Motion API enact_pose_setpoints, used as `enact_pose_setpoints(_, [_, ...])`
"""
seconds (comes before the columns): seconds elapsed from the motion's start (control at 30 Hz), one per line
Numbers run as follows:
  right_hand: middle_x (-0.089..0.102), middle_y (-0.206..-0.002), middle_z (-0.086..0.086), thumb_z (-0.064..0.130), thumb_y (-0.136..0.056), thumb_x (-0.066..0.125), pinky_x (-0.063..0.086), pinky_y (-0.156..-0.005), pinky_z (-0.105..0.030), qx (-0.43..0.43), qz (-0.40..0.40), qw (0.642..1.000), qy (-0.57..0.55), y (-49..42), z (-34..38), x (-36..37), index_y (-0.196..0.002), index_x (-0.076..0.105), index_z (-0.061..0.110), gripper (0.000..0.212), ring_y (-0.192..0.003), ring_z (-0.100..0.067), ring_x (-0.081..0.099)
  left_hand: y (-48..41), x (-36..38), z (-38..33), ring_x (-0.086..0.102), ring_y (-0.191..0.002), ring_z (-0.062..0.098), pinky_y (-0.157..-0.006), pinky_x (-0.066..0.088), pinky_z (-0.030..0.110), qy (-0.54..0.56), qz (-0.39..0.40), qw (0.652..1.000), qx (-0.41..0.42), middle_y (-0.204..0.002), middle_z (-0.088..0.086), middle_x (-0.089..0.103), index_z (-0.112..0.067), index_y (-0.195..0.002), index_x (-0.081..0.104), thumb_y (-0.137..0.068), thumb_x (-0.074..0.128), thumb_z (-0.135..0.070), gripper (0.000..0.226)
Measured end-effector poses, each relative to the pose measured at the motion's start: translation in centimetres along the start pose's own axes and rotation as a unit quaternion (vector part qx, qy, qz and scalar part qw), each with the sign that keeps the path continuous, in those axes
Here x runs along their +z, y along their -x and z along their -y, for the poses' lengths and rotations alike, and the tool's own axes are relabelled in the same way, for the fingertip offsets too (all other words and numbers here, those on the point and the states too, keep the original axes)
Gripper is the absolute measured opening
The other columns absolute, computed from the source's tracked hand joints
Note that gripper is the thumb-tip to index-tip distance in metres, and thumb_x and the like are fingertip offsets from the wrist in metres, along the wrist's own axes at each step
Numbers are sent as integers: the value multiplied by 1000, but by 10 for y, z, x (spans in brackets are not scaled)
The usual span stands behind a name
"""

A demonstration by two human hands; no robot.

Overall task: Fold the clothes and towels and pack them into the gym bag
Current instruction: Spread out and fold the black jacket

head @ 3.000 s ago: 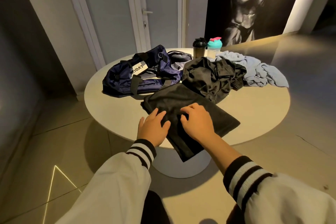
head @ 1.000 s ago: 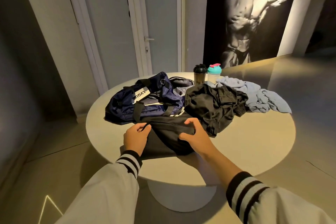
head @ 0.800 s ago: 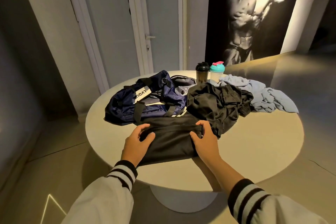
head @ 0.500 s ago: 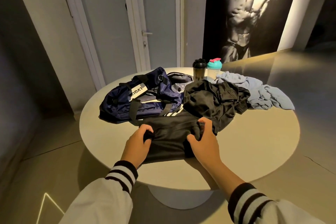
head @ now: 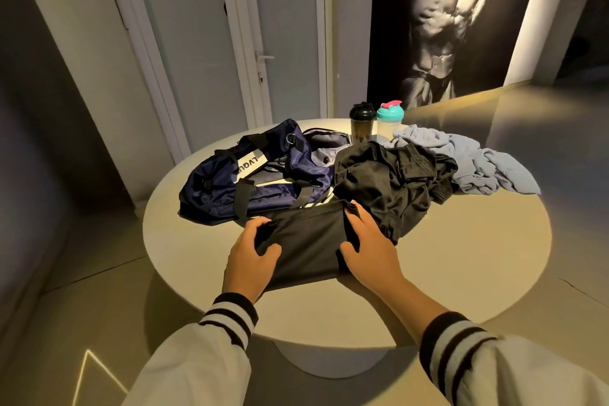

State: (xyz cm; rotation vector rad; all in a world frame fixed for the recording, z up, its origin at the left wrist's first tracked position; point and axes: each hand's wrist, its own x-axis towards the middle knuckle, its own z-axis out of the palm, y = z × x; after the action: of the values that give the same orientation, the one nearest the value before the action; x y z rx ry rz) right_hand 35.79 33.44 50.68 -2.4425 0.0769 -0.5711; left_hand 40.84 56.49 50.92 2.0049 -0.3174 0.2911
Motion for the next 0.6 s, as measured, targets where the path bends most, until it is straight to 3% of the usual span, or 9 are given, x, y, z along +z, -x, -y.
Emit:
enact_pose_setpoints(0.1, [9, -165, 20, 20, -95, 51, 43, -64, -25, 15, 14, 999, 32, -7, -4, 7, -155, 31, 32, 64, -79, -15, 61, 1, 2, 2, 52, -114, 6, -90, 45, 27, -31, 19, 999, 20, -127, -16, 52, -43, -122, 50, -85, 65, -13, 50])
enact_pose_setpoints(0.2, [15, -165, 10, 12, -96, 54, 51, -73, -30, 23, -10, 999, 32, -7, -8, 9, -149, 43, 29, 57, -97, -22, 63, -1, 3, 3, 50, -116, 4, -89, 42, 21, -60, 29, 998, 23, -134, -16, 46, -44, -129, 48, -87, 59, -6, 57])
enact_pose_setpoints(0.27, [29, -155, 3, 15, -95, 57, 49, -70, -32, 16, -40, 999, 12, -4, -9, 8, -125, 60, 25, 32, -88, -25, 63, -1, 5, 4, 49, -111, 4, -87, 39, 12, -90, 20, 995, 29, -136, -13, 45, -41, -125, 53, -90, 53, -2, 53])
enact_pose_setpoints(0.33, [41, -134, 1, 19, -92, 59, 44, -63, -30, 23, -60, 998, 4, 0, -8, 7, -95, 57, 20, 4, -72, -23, 58, -2, 8, 4, 48, -97, 2, -76, 35, 7, -128, 4, 992, 21, -137, -12, 43, -38, -113, 59, -94, 48, -1, 43])
enact_pose_setpoints(0.37, [44, -126, 2, 20, -91, 59, 43, -62, -30, 26, -64, 998, 9, 1, -8, 8, -89, 55, 19, 5, -70, -23, 56, -2, 10, 3, 47, -93, 3, -74, 36, 11, -141, -5, 990, 16, -136, -12, 43, -36, -107, 61, -95, 47, -1, 39])
enact_pose_setpoints(0.4, [45, -123, 2, 21, -91, 58, 44, -63, -30, 25, -57, 998, 15, 3, -8, 9, -90, 58, 18, 4, -72, -22, 56, -3, 11, 1, 48, -94, 5, -76, 38, 16, -146, -15, 989, 14, -135, -11, 45, -34, -102, 62, -96, 47, -2, 36])
enact_pose_setpoints(0.47, [46, -129, 4, 21, -94, 55, 48, -69, -30, 10, -40, 999, 26, 5, -8, 11, -111, 66, 16, 21, -85, -21, 59, -2, 12, 1, 53, -105, 12, -86, 39, 21, -134, -36, 990, 16, -128, -6, 50, -30, -95, 60, -95, 52, -6, 25])
enact_pose_setpoints(0.53, [44, -140, 6, 20, -97, 52, 50, -74, -28, 0, -30, 999, 32, 5, -7, 11, -134, 58, 15, 38, -94, -20, 59, 1, 11, 1, 54, -114, 15, -91, 39, 23, -121, -42, 992, 15, -123, -5, 55, -28, -91, 60, -92, 61, -13, 15])
enact_pose_setpoints(0.6, [40, -146, 6, 18, -98, 50, 51, -75, -28, -12, -36, 998, 40, 5, -8, 11, -143, 50, 14, 45, -96, -19, 59, 3, 10, 2, 53, -118, 14, -93, 39, 19, -109, -32, 993, 24, -125, -6, 57, -29, -92, 62, -90, 66, -17, 12])
